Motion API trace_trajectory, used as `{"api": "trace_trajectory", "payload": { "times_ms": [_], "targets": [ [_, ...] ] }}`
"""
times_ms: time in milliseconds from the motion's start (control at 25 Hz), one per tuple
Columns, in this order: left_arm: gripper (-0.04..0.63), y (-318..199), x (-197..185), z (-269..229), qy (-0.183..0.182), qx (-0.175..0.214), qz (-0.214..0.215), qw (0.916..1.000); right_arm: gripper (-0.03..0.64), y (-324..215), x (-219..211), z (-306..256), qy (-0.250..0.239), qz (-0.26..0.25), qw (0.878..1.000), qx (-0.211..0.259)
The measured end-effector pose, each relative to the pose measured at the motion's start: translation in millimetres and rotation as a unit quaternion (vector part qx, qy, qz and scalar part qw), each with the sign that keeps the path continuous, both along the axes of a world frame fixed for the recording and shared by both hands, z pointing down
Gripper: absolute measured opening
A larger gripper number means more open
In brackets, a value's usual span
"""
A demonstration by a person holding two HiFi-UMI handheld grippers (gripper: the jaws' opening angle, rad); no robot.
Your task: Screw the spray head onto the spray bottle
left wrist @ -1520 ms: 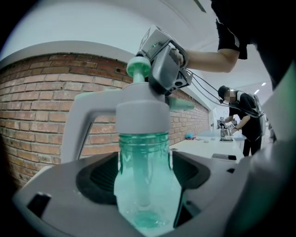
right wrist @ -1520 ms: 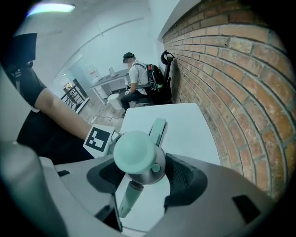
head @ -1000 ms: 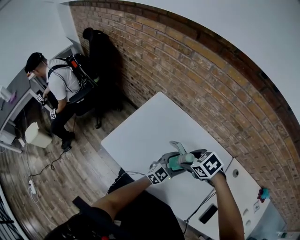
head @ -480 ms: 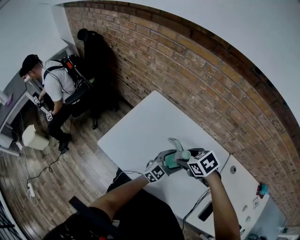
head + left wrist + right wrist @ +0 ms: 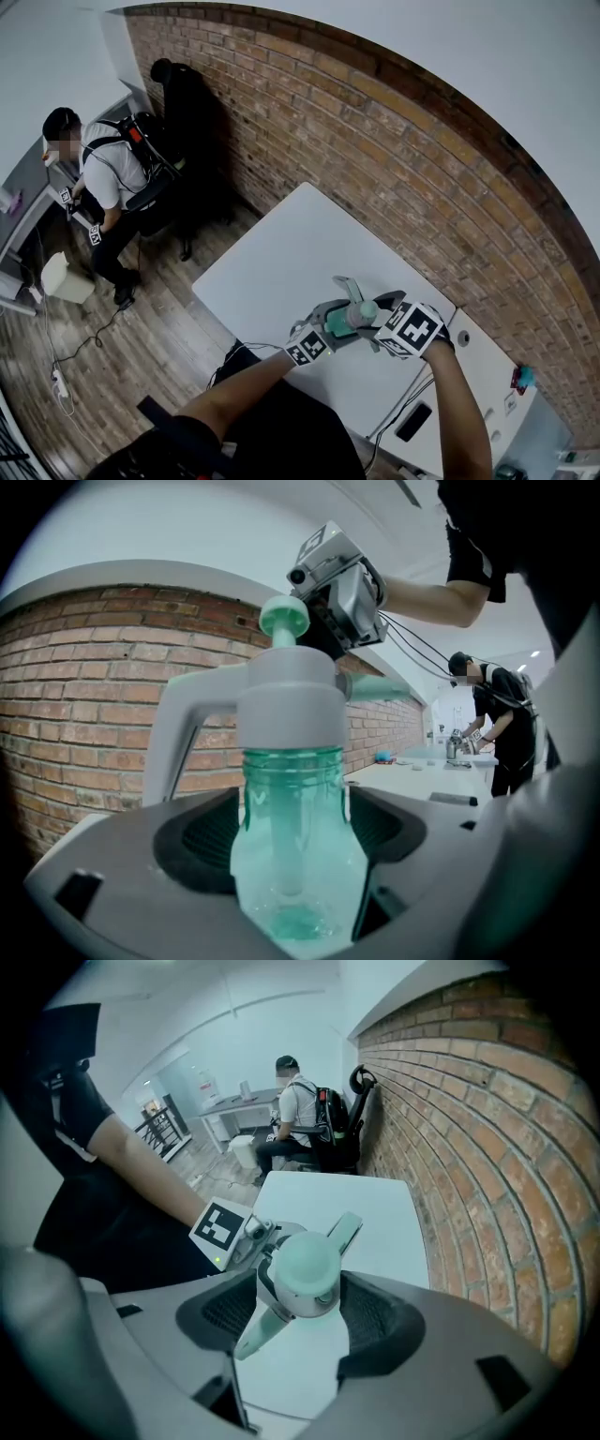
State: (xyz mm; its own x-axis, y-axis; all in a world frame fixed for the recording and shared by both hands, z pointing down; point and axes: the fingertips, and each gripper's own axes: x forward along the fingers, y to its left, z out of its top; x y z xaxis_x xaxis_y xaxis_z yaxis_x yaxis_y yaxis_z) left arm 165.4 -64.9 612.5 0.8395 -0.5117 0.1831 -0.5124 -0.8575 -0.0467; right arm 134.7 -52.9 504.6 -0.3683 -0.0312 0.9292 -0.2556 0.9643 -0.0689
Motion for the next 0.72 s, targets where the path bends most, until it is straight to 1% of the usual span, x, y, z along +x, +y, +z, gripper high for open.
{"api": "trace_trajectory", "payload": {
  "times_ms": [120,200,320,440,520,720],
  "targets": [
    [0.35,0,0,1,-0.001,-0.004,0.006,1.0,0.261,3,-3,4,0.033,-0.037,0.999,0.009],
    [0.35,2,-1,1,-0.001,-0.008,0.016,0.9998,0.261,4,-7,6,0.047,-0.048,0.998,0.007],
    [0.35,7,-2,1,-0.002,-0.013,0.032,0.9994,0.261,1,-13,5,0.05,-0.031,0.998,0.001],
    [0.35,5,-4,1,-0.004,-0.012,0.041,0.9991,0.261,-10,-18,2,0.055,-0.006,0.998,0.008],
    [0.35,4,-3,1,-0.003,-0.011,0.046,0.9989,0.261,-14,-22,2,0.058,-0.001,0.998,0.008],
    [0.35,5,-1,1,-0.006,-0.011,0.048,0.9988,0.261,-14,-17,7,0.1,0.013,0.995,-0.006]
  ]
}}
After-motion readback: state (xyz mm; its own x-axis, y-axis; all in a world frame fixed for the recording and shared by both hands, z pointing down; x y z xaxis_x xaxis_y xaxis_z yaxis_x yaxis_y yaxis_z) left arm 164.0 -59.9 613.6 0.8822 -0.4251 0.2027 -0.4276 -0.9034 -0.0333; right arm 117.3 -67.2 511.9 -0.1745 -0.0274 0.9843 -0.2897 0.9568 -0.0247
